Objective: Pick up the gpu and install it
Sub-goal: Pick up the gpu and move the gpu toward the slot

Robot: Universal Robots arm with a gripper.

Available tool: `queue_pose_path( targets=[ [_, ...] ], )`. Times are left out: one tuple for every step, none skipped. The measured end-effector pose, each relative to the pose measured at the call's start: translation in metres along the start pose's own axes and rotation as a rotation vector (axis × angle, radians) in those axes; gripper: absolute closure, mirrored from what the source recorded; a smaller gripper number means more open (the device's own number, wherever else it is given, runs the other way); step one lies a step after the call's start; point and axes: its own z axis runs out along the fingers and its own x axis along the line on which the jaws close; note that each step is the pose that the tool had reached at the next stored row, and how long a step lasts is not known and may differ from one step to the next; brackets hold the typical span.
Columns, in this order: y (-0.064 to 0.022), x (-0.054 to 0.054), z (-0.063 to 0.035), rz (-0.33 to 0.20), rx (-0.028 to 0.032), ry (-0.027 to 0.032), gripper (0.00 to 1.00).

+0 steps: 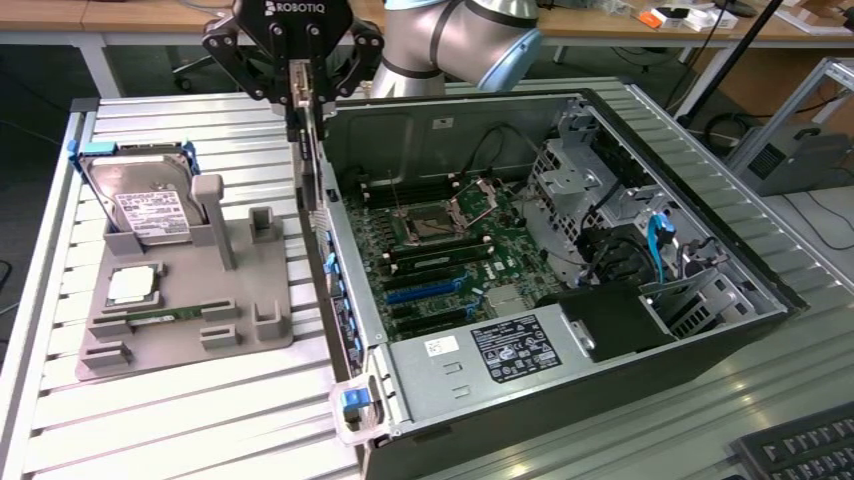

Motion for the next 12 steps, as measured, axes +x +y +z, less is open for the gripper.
queue_pose_path(
  targets=[
    [0.0,-0.0003,0.0001,0.0,0.0,0.0,0.73],
    [0.0,-0.0005,0.0001,0.0,0.0,0.0,0.73],
    [0.0,-0.0008,0.0002,0.0,0.0,0.0,0.73],
    [0.0001,-0.0011,0.0002,0.0,0.0001,0.0,0.73],
    [0.0001,-0.0014,0.0002,0.0,0.0,0.0,0.73],
    [0.0001,-0.0017,0.0003,0.0,0.0001,0.0,0.73],
    [0.0002,-0.0019,0.0004,0.0,0.0001,-0.0001,0.73],
    [0.0002,-0.0023,0.0005,0.0,0.0001,-0.0001,0.73],
    [0.0002,-0.0025,0.0005,0.0,0.0002,-0.0001,0.73],
    [0.0002,-0.0029,0.0006,0.0,0.0002,0.0,0.73],
    [0.0003,-0.0033,0.0007,0.0,0.0003,0.0,0.73],
    [0.0003,-0.0036,0.0007,0.0,0.0003,-0.0001,0.73]
  ],
)
